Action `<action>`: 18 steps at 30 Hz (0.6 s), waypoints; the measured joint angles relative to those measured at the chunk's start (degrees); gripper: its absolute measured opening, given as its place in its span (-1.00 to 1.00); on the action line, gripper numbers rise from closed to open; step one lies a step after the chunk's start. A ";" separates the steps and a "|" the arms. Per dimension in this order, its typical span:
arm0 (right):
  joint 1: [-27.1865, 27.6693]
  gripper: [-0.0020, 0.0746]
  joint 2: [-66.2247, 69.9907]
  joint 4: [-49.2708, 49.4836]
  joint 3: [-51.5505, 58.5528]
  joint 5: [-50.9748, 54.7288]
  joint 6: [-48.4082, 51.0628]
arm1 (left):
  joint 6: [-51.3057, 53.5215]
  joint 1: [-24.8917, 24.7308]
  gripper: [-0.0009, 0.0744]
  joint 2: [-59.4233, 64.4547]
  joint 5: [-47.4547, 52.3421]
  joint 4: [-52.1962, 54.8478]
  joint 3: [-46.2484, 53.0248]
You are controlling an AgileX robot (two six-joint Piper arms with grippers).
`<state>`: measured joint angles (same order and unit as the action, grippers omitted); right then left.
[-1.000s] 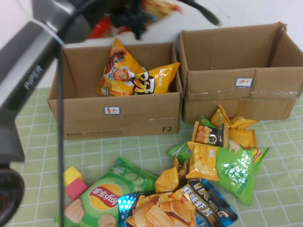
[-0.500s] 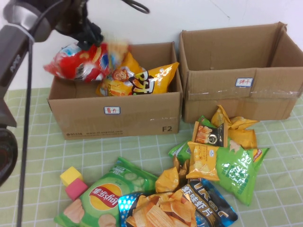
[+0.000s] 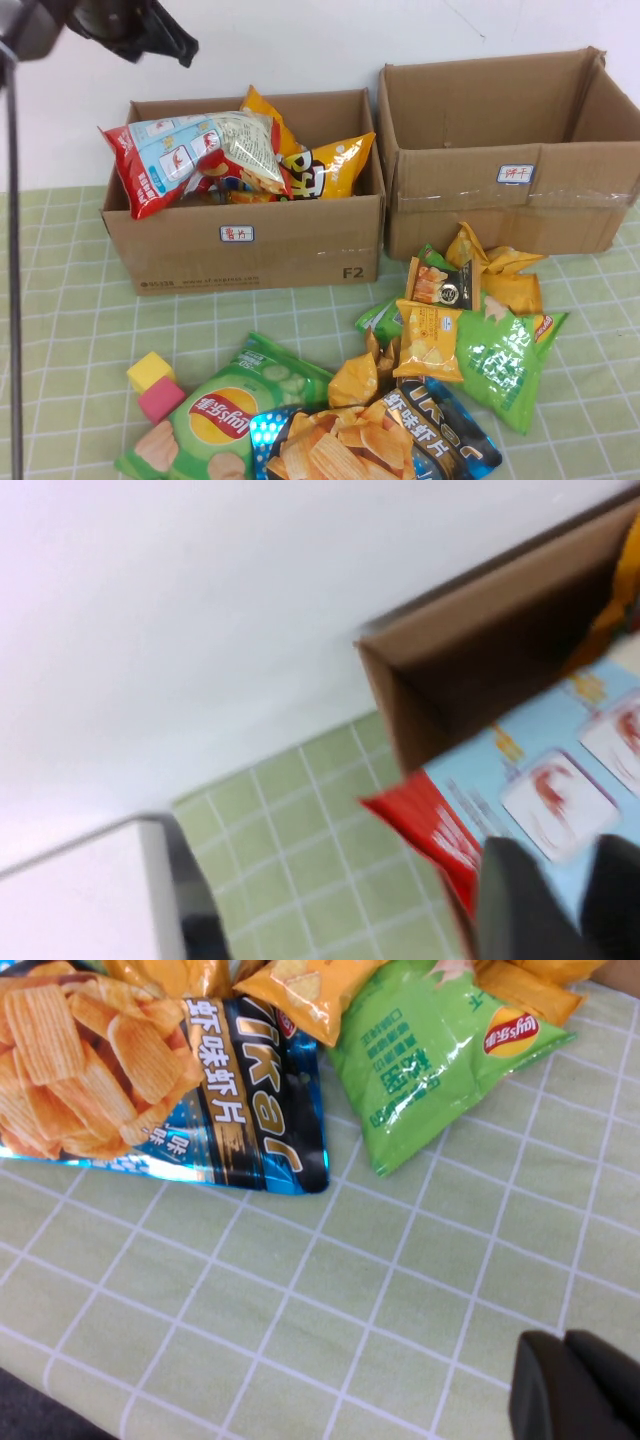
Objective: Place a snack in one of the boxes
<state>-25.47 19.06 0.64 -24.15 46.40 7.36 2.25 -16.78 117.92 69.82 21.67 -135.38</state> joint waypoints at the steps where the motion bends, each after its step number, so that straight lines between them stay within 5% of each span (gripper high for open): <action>1: 0.00 -0.95 0.00 0.00 0.00 0.00 -0.09 | 0.25 0.00 -0.72 -0.56 0.82 -1.25 0.00; 9: 0.00 -0.95 0.00 0.00 0.00 0.00 -0.09 | 4.06 0.00 -0.96 2.58 1.97 -14.60 0.18; 18: 0.00 -0.95 0.00 0.00 0.00 0.00 -0.09 | 3.81 0.00 -0.98 14.19 0.83 -11.48 0.62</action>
<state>-25.47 19.06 0.64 -24.15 46.40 7.28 6.06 -16.78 132.11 70.64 10.19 -134.76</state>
